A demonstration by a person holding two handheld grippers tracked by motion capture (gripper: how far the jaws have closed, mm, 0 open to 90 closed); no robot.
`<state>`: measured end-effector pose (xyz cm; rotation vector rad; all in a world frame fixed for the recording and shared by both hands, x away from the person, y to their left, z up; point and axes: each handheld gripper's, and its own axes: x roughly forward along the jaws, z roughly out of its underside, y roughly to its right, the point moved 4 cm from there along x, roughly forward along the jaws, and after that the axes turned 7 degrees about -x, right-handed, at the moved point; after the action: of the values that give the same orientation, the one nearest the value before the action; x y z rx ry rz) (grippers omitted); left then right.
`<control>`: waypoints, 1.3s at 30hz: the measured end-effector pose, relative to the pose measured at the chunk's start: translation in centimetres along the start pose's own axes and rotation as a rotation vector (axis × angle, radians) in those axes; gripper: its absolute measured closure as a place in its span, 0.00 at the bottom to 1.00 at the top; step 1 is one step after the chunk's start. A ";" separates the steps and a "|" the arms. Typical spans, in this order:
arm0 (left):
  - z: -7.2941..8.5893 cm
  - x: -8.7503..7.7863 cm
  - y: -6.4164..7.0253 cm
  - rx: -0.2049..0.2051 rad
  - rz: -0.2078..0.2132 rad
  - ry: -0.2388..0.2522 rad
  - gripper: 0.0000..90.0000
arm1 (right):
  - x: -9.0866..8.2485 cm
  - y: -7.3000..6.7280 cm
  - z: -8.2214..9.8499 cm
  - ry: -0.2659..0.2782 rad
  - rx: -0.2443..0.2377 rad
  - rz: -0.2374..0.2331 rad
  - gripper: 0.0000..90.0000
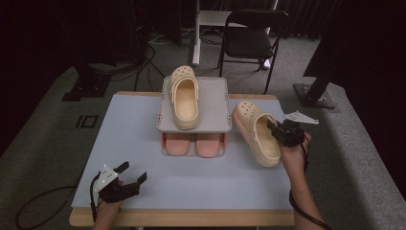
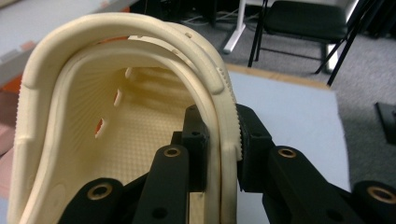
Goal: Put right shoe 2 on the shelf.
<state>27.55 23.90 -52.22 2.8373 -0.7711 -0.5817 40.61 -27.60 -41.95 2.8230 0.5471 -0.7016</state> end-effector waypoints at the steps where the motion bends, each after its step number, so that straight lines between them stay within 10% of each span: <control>1: 0.0 0.0 0.0 -0.001 0.000 -0.001 0.15 | -0.1 0.0 -0.3 0.005 -0.006 0.004 0.85; 39: -0.1 -0.2 -0.1 -0.001 -0.001 0.008 0.15 | -0.2 -3.5 -10.5 0.103 -0.005 -0.001 0.85</control>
<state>27.48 24.12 -52.05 2.8379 -0.7674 -0.5702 43.40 -21.70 -32.94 2.8671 0.5664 -0.5561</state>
